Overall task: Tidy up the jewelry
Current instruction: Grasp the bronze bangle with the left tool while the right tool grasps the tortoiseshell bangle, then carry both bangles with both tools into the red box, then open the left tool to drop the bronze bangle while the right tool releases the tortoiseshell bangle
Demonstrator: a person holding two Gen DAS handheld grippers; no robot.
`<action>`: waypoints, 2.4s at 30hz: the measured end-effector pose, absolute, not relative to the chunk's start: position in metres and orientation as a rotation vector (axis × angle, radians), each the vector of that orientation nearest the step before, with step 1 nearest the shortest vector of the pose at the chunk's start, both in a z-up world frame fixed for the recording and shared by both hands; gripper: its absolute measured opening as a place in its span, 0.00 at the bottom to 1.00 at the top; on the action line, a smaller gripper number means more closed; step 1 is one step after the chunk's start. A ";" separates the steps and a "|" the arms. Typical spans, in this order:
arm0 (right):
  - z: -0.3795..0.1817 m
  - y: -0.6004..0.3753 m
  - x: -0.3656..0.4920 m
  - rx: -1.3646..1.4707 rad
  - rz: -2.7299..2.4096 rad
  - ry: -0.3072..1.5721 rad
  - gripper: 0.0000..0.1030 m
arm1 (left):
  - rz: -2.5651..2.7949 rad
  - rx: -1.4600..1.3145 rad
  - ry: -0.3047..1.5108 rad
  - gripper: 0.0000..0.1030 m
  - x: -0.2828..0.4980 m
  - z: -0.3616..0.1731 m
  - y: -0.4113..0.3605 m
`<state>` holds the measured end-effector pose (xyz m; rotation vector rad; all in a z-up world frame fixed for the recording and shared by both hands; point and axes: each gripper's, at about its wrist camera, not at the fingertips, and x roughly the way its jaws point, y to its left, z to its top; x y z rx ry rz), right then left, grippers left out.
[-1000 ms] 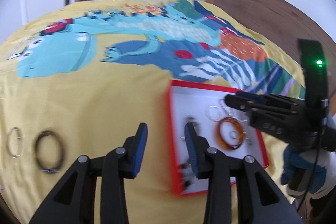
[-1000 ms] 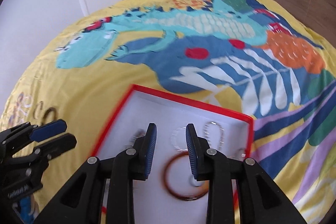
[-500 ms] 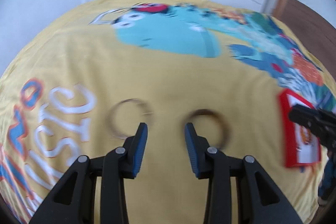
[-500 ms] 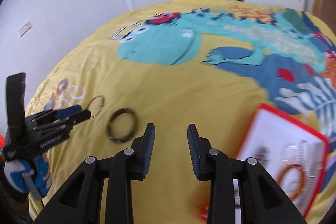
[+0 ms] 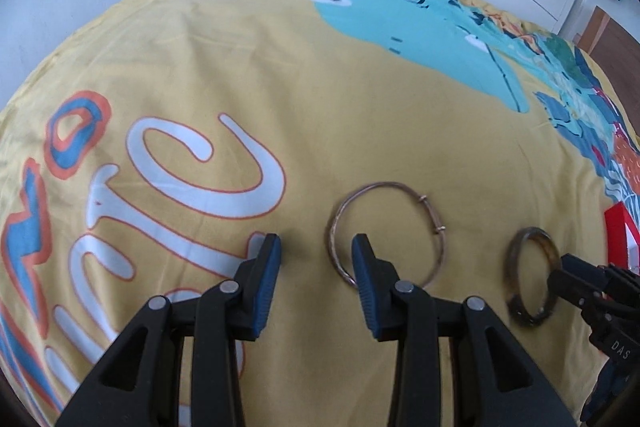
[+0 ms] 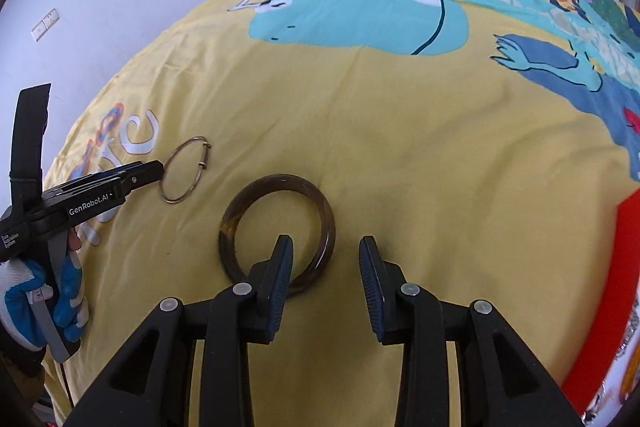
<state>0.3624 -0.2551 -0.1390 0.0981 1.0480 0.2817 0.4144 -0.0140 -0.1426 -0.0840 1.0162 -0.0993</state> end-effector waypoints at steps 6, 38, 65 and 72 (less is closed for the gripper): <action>-0.149 -0.251 0.368 0.083 0.284 1.057 0.33 | -0.105 -0.075 1.017 0.34 0.422 -0.152 -0.018; -0.053 -0.426 0.243 0.117 -0.062 0.835 0.08 | -0.540 0.058 0.841 0.04 0.332 -0.039 -0.222; -0.138 -0.511 0.188 -0.064 -0.164 1.077 0.08 | -0.625 0.236 1.046 0.05 0.268 -0.125 -0.371; -0.128 -0.515 0.183 -0.022 -0.181 1.055 0.20 | -0.658 0.189 1.044 0.15 0.265 -0.116 -0.366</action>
